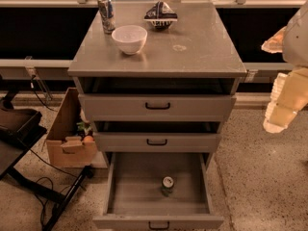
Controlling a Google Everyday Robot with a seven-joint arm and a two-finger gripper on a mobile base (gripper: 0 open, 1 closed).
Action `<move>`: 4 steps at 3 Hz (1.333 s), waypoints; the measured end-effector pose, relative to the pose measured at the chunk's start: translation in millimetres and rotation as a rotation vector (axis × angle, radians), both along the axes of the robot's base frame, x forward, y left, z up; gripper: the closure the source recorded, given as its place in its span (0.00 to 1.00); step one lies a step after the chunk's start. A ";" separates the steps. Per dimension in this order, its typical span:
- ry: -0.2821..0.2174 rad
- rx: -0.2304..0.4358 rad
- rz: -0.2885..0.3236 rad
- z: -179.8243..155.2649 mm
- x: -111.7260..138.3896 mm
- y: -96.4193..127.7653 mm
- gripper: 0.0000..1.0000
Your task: Pick green can from bottom drawer and place on counter
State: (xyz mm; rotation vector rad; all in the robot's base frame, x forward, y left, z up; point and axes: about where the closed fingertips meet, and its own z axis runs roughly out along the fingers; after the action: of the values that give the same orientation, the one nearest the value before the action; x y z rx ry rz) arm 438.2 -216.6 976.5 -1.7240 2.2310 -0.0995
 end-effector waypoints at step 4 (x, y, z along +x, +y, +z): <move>0.026 0.299 0.045 -139.4 -14.3 15.8 0.00</move>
Offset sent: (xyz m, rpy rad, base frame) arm 0.0015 0.0008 -0.0195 0.0435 -0.0011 -0.0054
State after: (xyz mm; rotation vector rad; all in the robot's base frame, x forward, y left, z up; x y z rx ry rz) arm 423.8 -200.7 837.1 -1.6176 2.0974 0.2556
